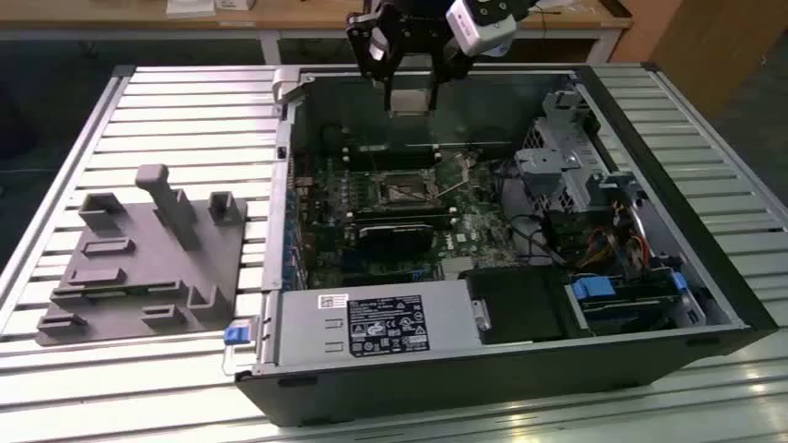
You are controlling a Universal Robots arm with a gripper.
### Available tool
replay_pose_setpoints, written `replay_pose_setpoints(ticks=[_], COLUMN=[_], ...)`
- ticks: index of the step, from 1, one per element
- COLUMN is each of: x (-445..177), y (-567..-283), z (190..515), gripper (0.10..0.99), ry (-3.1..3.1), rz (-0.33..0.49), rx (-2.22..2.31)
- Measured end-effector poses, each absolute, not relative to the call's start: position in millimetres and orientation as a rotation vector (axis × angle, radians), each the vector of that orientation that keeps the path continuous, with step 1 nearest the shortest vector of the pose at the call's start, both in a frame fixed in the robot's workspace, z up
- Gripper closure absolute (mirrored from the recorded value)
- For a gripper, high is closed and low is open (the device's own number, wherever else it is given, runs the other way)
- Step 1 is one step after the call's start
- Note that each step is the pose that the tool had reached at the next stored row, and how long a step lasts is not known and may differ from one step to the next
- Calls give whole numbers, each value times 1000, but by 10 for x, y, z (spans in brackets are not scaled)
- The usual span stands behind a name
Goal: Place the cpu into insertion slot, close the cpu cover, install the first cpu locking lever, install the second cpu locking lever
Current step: 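Place the cpu into insertion slot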
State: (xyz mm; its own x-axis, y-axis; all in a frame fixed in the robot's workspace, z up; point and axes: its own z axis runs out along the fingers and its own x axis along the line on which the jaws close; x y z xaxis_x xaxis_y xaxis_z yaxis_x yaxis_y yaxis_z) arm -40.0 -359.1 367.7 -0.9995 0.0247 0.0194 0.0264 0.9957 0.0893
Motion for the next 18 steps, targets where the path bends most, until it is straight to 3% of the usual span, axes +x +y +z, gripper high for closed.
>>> replay_pose_setpoints(ticks=[18], x=[-400], y=[-3591], z=[3595], gripper=[545], ry=[-3120], rz=[-140], rx=[-40])
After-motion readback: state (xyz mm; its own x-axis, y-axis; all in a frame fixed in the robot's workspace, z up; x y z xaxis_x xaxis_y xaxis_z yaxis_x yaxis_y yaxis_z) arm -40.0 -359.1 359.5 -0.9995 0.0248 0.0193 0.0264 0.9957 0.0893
